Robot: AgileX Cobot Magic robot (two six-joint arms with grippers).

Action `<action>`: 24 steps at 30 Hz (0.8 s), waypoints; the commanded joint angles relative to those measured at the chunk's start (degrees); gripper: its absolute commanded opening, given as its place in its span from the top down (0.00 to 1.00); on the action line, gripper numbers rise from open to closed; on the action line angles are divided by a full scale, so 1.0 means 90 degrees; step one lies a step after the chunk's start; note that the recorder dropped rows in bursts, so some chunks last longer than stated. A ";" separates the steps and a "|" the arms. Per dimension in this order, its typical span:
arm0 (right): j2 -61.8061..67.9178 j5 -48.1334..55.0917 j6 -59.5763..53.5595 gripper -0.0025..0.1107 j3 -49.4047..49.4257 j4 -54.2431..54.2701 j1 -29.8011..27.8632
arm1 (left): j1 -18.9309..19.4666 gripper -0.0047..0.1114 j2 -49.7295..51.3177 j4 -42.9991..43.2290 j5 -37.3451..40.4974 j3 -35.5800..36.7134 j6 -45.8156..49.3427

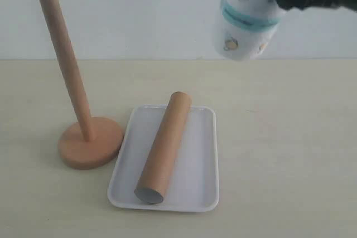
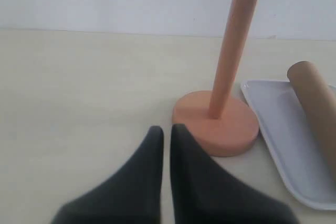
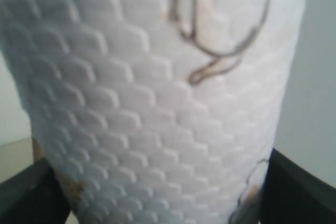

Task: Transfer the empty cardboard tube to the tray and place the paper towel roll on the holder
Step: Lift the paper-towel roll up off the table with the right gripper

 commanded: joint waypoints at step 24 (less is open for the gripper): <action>0.2106 0.3824 -0.0028 0.98 -0.5542 -0.0241 0.4281 | -0.0032 0.92 -0.0026 0.0015 -0.0018 0.0024 -0.0048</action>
